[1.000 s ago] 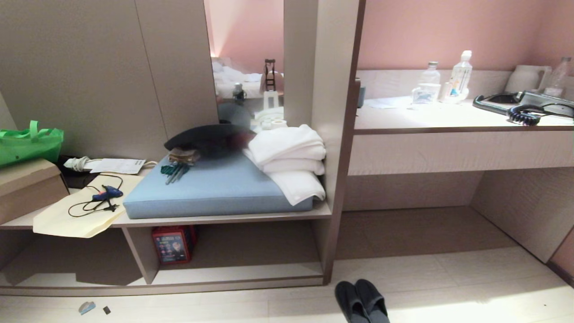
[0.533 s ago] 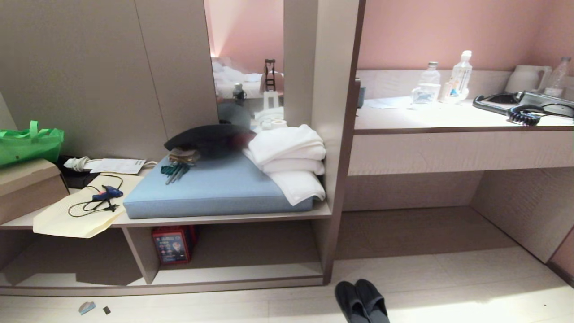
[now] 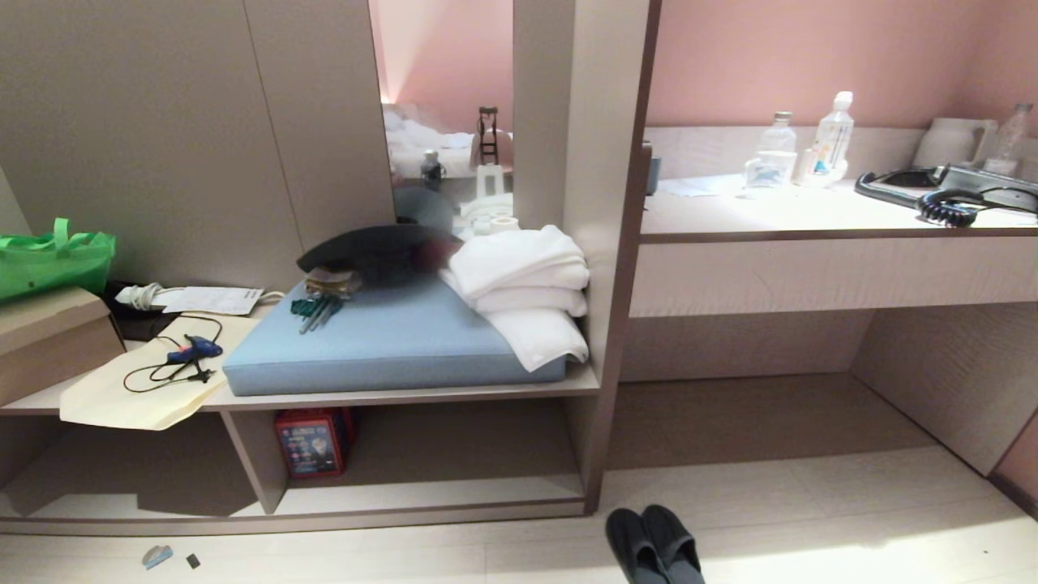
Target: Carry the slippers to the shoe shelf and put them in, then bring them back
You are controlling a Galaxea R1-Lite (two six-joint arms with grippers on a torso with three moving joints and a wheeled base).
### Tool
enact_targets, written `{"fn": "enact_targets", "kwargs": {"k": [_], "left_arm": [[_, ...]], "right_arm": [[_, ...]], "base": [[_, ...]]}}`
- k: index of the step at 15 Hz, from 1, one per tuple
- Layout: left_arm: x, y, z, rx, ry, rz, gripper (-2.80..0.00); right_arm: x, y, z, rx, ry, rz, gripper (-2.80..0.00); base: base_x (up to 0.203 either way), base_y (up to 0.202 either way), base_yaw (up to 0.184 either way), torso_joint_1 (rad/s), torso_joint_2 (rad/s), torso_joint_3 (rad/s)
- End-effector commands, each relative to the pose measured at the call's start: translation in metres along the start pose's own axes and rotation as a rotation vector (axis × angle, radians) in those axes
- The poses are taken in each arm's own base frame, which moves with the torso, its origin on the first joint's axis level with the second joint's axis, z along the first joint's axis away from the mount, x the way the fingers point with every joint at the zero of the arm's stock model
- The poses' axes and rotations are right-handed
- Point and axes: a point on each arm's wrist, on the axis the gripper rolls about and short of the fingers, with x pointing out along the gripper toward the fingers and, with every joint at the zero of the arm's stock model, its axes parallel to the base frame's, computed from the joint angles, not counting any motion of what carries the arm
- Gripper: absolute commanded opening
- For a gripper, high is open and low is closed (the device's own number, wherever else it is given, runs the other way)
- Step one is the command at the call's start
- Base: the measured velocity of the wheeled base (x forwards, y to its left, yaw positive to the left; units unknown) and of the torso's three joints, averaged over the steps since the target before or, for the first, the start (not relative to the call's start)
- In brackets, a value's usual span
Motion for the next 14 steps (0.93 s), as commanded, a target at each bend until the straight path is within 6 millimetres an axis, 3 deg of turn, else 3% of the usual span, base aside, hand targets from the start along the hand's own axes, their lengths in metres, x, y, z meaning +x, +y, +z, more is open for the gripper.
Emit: {"fn": "enact_targets", "kwargs": {"k": [1,10,14], "left_arm": [[0.0006,0.0,-0.0021,-0.001,0.008,0.001,-2.8],[0.0006,0.0,-0.0021,-0.001,0.008,0.0,-2.8],[0.0006,0.0,-0.0021,-0.001,0.008,0.001,-2.8]], "right_arm": [[0.0001,0.0,0.0,0.0,0.001,0.001,-2.8],[0.0001,0.0,0.0,0.001,0.001,0.001,-2.8],[0.0001,0.0,0.0,-0.003,0.001,0.002,-2.8]], "base": [[0.0,0.0,0.0,0.0,0.0,0.0],[0.0,0.0,0.0,0.0,0.0,0.0],[-0.186,0.0,0.0,0.003,0.0,0.0]]}}
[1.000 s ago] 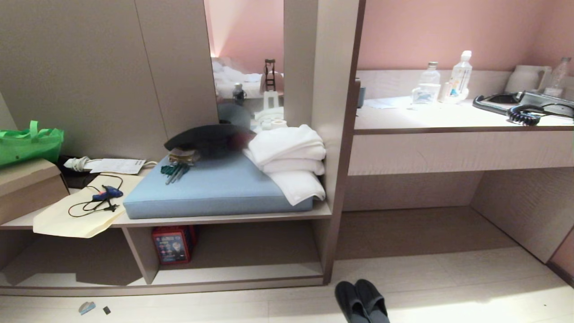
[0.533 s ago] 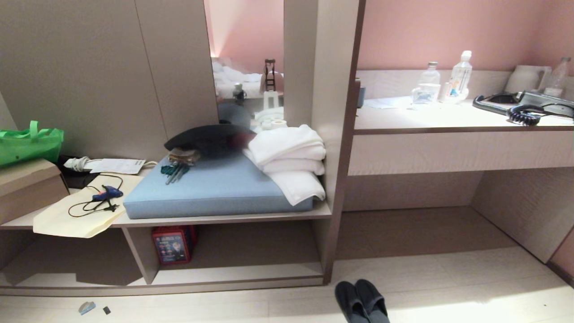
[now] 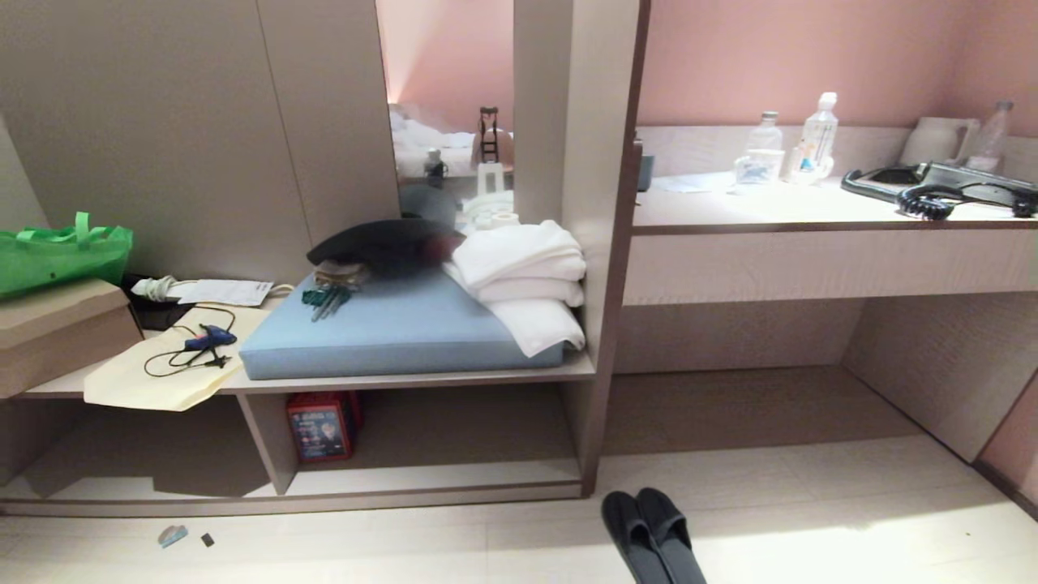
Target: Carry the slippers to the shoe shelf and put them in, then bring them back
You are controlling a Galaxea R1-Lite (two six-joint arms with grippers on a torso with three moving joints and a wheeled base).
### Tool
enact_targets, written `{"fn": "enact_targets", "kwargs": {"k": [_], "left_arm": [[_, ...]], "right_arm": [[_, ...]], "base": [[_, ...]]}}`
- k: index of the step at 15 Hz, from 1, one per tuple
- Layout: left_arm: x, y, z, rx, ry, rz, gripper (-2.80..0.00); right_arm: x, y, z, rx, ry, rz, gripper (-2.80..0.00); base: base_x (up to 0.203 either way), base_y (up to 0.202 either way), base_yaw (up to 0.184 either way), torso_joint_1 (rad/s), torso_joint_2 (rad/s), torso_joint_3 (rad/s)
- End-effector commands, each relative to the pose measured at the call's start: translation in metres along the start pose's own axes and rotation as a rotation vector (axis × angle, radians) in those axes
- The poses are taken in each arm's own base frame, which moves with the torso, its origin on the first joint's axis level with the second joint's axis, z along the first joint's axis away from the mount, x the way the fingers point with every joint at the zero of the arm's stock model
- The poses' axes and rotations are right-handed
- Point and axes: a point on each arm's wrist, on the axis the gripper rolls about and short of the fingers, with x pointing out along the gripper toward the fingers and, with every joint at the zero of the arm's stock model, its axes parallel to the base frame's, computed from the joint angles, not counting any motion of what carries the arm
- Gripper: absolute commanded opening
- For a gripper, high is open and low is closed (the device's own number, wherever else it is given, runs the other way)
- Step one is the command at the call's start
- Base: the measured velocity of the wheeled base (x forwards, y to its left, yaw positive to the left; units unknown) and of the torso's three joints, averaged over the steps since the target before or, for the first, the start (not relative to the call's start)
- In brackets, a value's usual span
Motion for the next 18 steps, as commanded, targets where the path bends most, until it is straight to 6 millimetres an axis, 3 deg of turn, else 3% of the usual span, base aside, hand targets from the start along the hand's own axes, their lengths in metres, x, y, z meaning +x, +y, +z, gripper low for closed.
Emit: {"fn": "enact_targets", "kwargs": {"k": [1,18], "left_arm": [[0.0006,0.0,-0.0021,0.0,0.008,0.001,-2.8],[0.0006,0.0,-0.0021,0.0,0.008,0.001,-2.8]], "right_arm": [[0.0001,0.0,-0.0001,-0.001,0.002,0.001,-2.8],[0.0001,0.0,-0.0001,0.0,0.002,0.001,-2.8]], "base": [[-0.193,0.0,0.002,-0.002,0.0,0.002],[-0.194,0.0,0.001,0.002,0.0,0.002]]}}
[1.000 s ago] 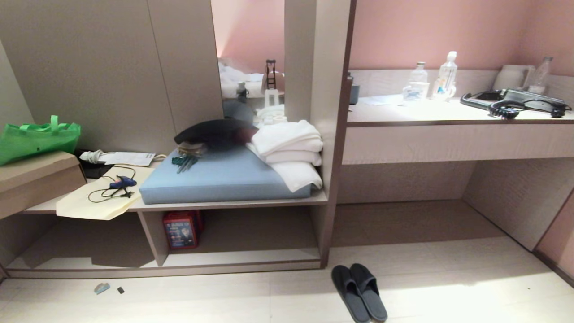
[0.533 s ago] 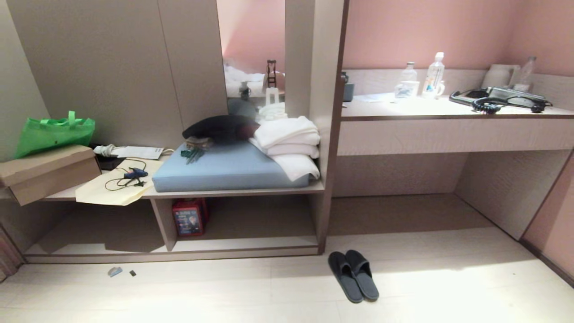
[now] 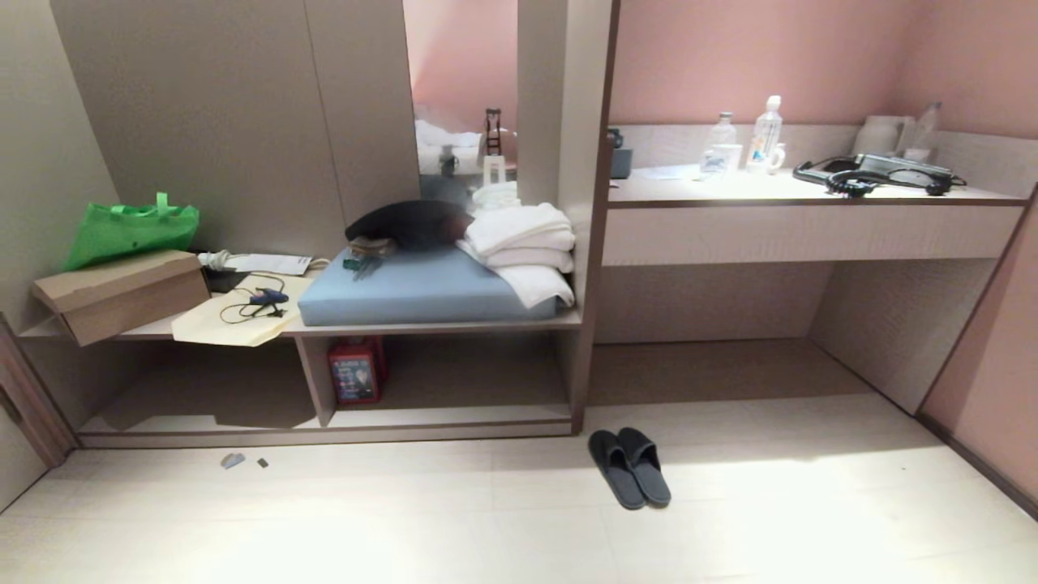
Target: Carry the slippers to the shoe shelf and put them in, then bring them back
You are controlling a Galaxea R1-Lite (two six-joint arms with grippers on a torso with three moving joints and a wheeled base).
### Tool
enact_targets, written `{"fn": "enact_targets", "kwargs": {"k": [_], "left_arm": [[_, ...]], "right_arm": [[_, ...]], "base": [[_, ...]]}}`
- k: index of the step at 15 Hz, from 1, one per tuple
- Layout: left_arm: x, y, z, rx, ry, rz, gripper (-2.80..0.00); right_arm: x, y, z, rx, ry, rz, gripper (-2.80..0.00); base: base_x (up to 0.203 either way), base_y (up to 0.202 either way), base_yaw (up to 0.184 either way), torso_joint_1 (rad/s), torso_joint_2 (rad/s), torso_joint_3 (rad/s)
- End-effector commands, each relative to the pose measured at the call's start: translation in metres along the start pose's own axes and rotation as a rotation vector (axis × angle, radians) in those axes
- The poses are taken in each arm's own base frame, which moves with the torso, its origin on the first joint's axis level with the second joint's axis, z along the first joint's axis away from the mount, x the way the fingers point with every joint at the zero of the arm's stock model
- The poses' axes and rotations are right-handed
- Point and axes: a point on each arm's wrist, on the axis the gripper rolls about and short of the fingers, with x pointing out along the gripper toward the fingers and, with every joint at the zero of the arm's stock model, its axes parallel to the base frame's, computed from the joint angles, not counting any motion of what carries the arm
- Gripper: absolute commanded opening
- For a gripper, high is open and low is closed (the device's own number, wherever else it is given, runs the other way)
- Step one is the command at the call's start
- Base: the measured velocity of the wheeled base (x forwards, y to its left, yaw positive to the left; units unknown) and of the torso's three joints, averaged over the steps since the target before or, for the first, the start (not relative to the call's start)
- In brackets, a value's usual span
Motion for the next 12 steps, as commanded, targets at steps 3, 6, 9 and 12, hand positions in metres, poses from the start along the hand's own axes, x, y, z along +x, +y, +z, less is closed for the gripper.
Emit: {"fn": "enact_targets", "kwargs": {"k": [3,6,9,12], "left_arm": [[0.0006,0.0,-0.0021,0.0,0.008,0.001,-2.8],[0.0006,0.0,-0.0021,0.001,0.008,0.001,-2.8],[0.0006,0.0,-0.0021,0.0,0.008,0.001,-2.8],[0.0006,0.0,-0.0021,0.0,0.008,0.001,-2.8]], "right_arm": [[0.0001,0.0,0.0,-0.001,0.001,0.001,-2.8],[0.0001,0.0,0.0,-0.002,0.001,0.001,-2.8],[0.0001,0.0,0.0,-0.001,0.001,0.001,-2.8],[0.0001,0.0,0.0,-0.002,0.001,0.001,-2.8]], "base": [[-0.197,0.0,0.001,0.003,0.01,0.0],[-0.184,0.0,0.005,-0.001,0.0,0.002],[-0.031,0.0,-0.001,0.001,0.0,0.001],[0.0,0.0,0.0,0.0,0.0,0.0]]}}
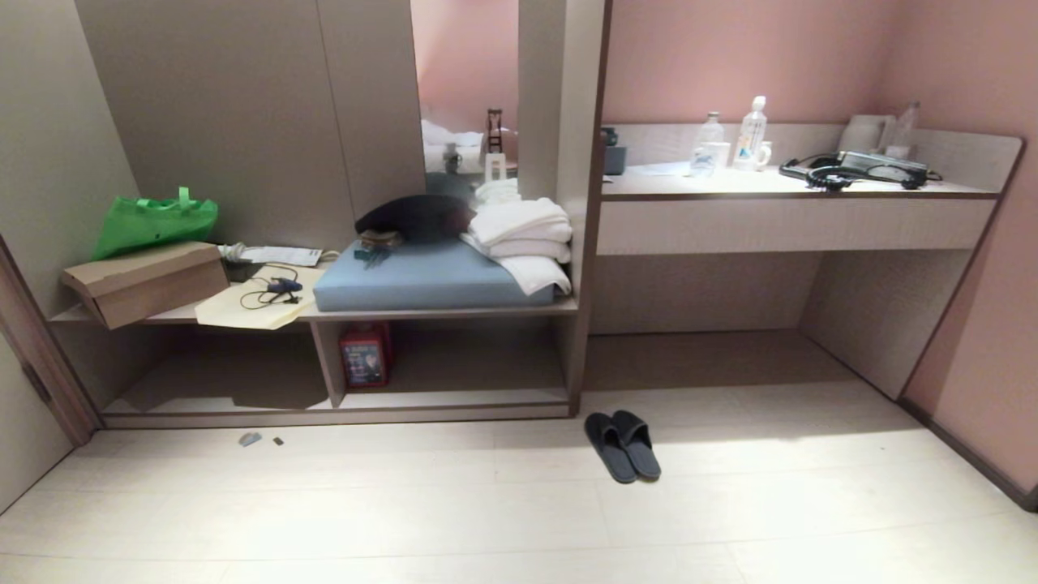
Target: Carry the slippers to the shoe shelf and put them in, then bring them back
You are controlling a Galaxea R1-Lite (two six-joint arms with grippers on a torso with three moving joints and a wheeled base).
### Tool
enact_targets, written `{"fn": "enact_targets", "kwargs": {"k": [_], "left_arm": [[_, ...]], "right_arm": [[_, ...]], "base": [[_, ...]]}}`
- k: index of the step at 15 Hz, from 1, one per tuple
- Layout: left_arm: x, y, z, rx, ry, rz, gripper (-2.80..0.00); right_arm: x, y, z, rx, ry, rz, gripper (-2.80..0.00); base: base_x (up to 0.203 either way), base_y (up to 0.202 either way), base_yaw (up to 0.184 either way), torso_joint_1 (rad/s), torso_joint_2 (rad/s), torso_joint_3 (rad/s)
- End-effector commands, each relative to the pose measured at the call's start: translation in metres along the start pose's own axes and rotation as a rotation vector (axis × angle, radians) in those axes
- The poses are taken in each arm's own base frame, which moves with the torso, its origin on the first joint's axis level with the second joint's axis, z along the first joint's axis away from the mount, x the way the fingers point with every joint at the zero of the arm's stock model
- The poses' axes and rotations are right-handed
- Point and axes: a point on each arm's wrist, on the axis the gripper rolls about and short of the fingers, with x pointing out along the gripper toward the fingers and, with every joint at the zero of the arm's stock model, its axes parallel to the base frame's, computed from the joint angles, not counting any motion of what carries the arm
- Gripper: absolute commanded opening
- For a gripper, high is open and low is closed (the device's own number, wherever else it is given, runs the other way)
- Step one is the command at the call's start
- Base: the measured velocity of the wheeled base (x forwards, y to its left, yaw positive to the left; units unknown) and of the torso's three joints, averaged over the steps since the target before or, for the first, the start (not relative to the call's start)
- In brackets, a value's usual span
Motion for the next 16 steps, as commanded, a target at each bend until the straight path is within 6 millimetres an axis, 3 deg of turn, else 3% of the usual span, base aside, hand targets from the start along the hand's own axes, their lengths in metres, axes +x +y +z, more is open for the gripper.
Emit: {"fn": "enact_targets", "kwargs": {"k": [1,3,12,16], "left_arm": [[0.0006,0.0,-0.0021,0.0,0.008,0.001,-2.8],[0.0006,0.0,-0.0021,0.0,0.008,0.001,-2.8],[0.0006,0.0001,-0.0021,0.0,0.008,0.0,-2.8],[0.0006,0.0001,-0.0021,0.0,0.008,-0.001,-2.8]], "right_arm": [[0.0001,0.0,0.0,-0.001,0.002,0.0,-2.8],[0.0001,0.0,0.0,0.0,0.002,-0.001,-2.8],[0.0001,0.0,0.0,0.001,0.002,-0.001,-2.8],[0.0001,0.0,0.0,0.001,0.002,-0.001,-2.8]], "base": [[0.0,0.0,0.0,0.0,0.0,0.0],[-0.001,0.05,0.006,0.001,0.0,0.001],[0.0,0.19,-0.001,0.005,0.0,0.003],[0.0,0.048,0.0,0.003,0.0,0.002]]}}
